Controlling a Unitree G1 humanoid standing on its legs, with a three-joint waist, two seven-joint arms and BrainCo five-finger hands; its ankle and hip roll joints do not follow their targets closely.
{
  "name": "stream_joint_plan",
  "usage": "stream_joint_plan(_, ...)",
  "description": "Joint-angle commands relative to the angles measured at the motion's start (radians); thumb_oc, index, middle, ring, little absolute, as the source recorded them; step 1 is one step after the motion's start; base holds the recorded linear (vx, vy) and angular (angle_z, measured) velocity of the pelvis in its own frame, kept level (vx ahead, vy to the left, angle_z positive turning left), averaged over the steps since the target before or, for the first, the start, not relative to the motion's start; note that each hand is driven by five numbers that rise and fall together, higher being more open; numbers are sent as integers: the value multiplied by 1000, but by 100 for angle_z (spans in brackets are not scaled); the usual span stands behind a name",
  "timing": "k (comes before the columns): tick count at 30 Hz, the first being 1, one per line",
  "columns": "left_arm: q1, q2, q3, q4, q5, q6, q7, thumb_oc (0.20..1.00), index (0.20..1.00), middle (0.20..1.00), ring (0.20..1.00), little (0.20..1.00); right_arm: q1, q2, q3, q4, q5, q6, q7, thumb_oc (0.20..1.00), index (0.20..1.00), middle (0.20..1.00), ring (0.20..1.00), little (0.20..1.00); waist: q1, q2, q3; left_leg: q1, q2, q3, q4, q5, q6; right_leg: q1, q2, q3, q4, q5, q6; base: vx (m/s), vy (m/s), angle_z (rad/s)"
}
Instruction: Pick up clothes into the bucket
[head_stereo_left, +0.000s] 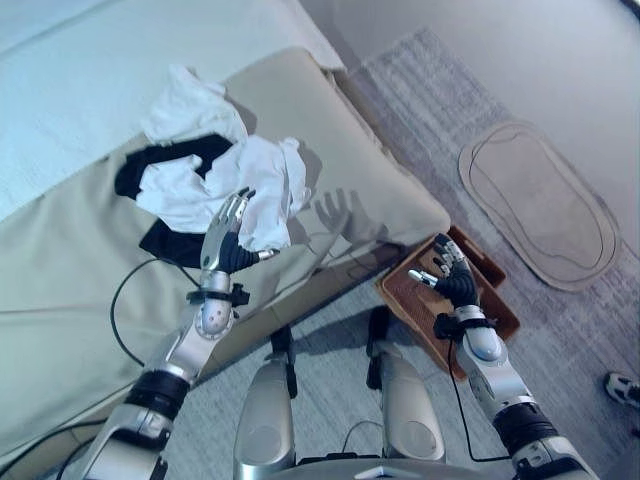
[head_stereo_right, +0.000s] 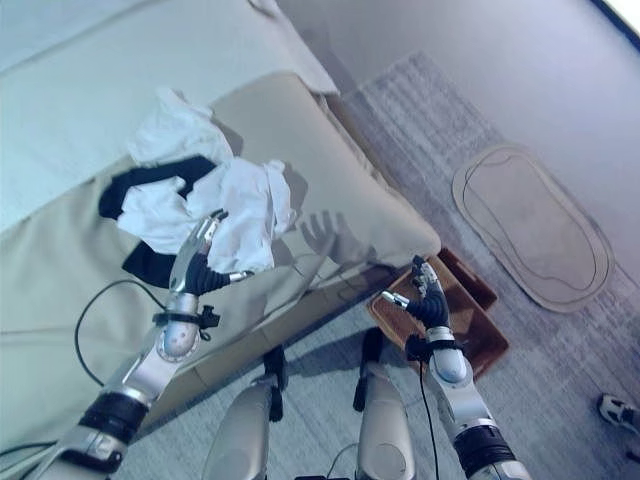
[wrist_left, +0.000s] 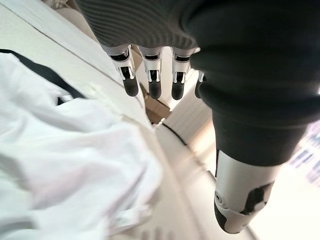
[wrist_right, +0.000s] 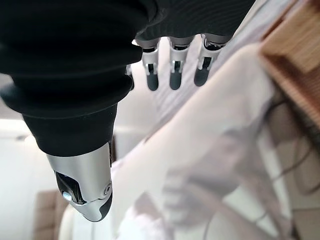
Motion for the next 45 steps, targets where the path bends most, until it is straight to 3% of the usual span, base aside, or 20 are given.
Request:
stream_joint_plan(1, -57, 52, 10, 28, 116, 48, 111, 1000, 1000, 1000, 1000, 1000, 20, -26, -13, -94, -1, -72, -17, 1000, 1000, 1000, 1000, 1000, -20, -28, -55, -118, 21, 30, 175, -88, 32, -48, -64, 27, 90, -58, 49, -37, -4, -4)
stream_joint_plan(7, -202, 118, -23, 113, 251, 160, 164, 1000, 1000, 1000, 1000, 1000, -3, -48, -26, -118, 10, -84, -8, 1000, 1000, 1000, 1000, 1000, -50, -27, -60, -227, 20, 15, 242, -107, 35, -157, -58, 48, 147, -74, 42, -24, 6, 0)
stream_joint_plan(15, -370, 215, -86, 280, 349, 282, 130, 1000, 1000, 1000, 1000, 1000, -33, -67, -25, -144, 24, -86, 13, 1000, 1000, 1000, 1000, 1000, -84, -25, -67, -337, 17, 11, 324, -137, 44, -271, -47, 80, 213, -91, 32, -6, 8, -1)
stream_joint_plan(18, -402, 234, -100, 318, 357, 302, 121, 1000, 1000, 1000, 1000, 1000, -38, -71, -25, -154, 25, -86, 17, 1000, 1000, 1000, 1000, 1000, -90, -24, -68, -360, 18, 10, 341, -142, 46, -293, -45, 88, 225, -93, 33, 26, 15, -5)
stream_joint_plan(19, -413, 237, -108, 341, 361, 309, 113, 1000, 1000, 1000, 1000, 1000, -38, -75, -24, -154, 22, -85, 19, 1000, 1000, 1000, 1000, 1000, -92, -19, -74, -357, 21, 1, 351, -173, 41, -295, -37, 97, 240, -119, 42, 0, 0, 0)
stream_joint_plan(21, -439, 244, -117, 362, 356, 313, 106, 1000, 1000, 1000, 1000, 1000, -39, -76, -29, -157, 23, -85, 21, 1000, 1000, 1000, 1000, 1000, -95, -20, -71, -385, 18, 10, 359, -149, 49, -321, -42, 93, 240, -95, 34, 3, 24, -4)
stream_joint_plan(22, -460, 254, -125, 379, 354, 318, 99, 1000, 1000, 1000, 1000, 1000, -41, -76, -29, -158, 24, -83, 22, 1000, 1000, 1000, 1000, 1000, -98, -16, -78, -385, 18, 2, 362, -176, 43, -327, -34, 102, 248, -119, 42, -3, 19, -5)
stream_joint_plan(23, -462, 254, -126, 380, 354, 318, 100, 1000, 1000, 1000, 1000, 1000, -41, -76, -30, -158, 24, -83, 22, 1000, 1000, 1000, 1000, 1000, -100, -20, -73, -398, 16, 11, 361, -149, 50, -335, -40, 95, 240, -93, 33, 85, 10, 0)
stream_joint_plan(24, -469, 257, -133, 391, 352, 319, 92, 1000, 1000, 1000, 1000, 1000, -41, -76, -29, -158, 25, -83, 24, 1000, 1000, 1000, 1000, 1000, -101, -16, -80, -391, 17, 2, 362, -176, 45, -334, -32, 103, 248, -117, 42, -86, 4, 1)
stream_joint_plan(28, -517, 261, -190, 450, 351, 314, 57, 1000, 1000, 1000, 1000, 1000, -53, -77, -26, -148, 24, -81, 24, 1000, 1000, 1000, 1000, 1000, -111, -19, -78, -421, 13, 12, 359, -146, 54, -356, -39, 102, 231, -85, 36, 1, 13, -3)
stream_joint_plan(30, -526, 259, -207, 462, 355, 312, 41, 1000, 1000, 1000, 1000, 1000, -58, -75, -25, -144, 24, -79, 24, 1000, 1000, 1000, 1000, 1000, -111, -15, -83, -412, 14, 4, 359, -172, 48, -352, -33, 109, 239, -108, 46, 45, 5, -1)
stream_joint_plan(31, -534, 247, -235, 494, 359, 310, 23, 1000, 1000, 1000, 1000, 1000, -67, -71, -21, -138, 21, -79, 22, 1000, 1000, 1000, 1000, 1000, -116, -18, -77, -430, 9, 16, 358, -143, 57, -367, -37, 105, 230, -79, 38, -85, 33, 2)
stream_joint_plan(32, -537, 240, -248, 514, 359, 310, 11, 900, 900, 900, 900, 900, -72, -70, -18, -137, 19, -78, 23, 1000, 1000, 1000, 1000, 1000, -117, -18, -78, -430, 8, 19, 355, -142, 58, -370, -37, 107, 229, -77, 39, 5, 42, -1)
stream_joint_plan(34, -550, 219, -276, 572, 344, 306, -17, 282, 282, 282, 282, 282, -84, -70, -7, -135, 15, -77, 26, 1000, 1000, 1000, 1000, 1000, -118, -15, -85, -417, 10, 15, 356, -174, 54, -368, -29, 119, 237, -100, 50, 47, 38, -4)
stream_joint_plan(35, -553, 218, -278, 575, 343, 306, -15, 282, 282, 282, 282, 282, -84, -70, -9, -136, 15, -77, 26, 1000, 1000, 1000, 1000, 1000, -121, -20, -80, -429, 6, 25, 352, -143, 61, -376, -37, 113, 226, -71, 41, -85, 27, -6)
stream_joint_plan(36, -560, 216, -285, 588, 338, 305, -21, 200, 200, 200, 200, 200, -85, -70, -6, -135, 16, -77, 27, 1000, 1000, 1000, 1000, 1000, -123, -21, -81, -430, 6, 25, 351, -142, 62, -377, -38, 114, 225, -69, 42, -85, 8, -4)
stream_joint_plan(39, -555, 209, -290, 606, 325, 294, -29, 200, 200, 200, 200, 200, -80, -68, -4, -136, 15, -79, 32, 1000, 1000, 1000, 1000, 1000, -123, -16, -91, -421, 8, 19, 354, -170, 54, -372, -30, 123, 230, -93, 52, 64, 11, -3)
stream_joint_plan(41, -544, 207, -289, 607, 320, 283, -35, 200, 200, 200, 200, 200, -71, -70, -9, -133, 12, -80, 37, 1000, 1000, 1000, 1000, 1000, -126, -19, -93, -427, 3, 28, 342, -139, 61, -372, -39, 115, 211, -65, 45, 0, 0, 0)
stream_joint_plan(42, -540, 205, -287, 606, 317, 279, -36, 200, 200, 200, 200, 200, -69, -68, -10, -130, 11, -81, 38, 1000, 1000, 1000, 1000, 1000, -123, -14, -101, -412, 6, 19, 340, -167, 54, -363, -32, 121, 217, -90, 55, 0, 0, 0)
stream_joint_plan(45, -520, 197, -281, 599, 312, 272, -38, 200, 200, 200, 200, 200, -62, -63, -9, -126, 12, -82, 41, 1000, 1000, 1000, 1000, 1000, -125, -16, -108, -404, -1, 30, 314, -130, 60, -352, -44, 111, 193, -58, 49, -46, 10, 2)
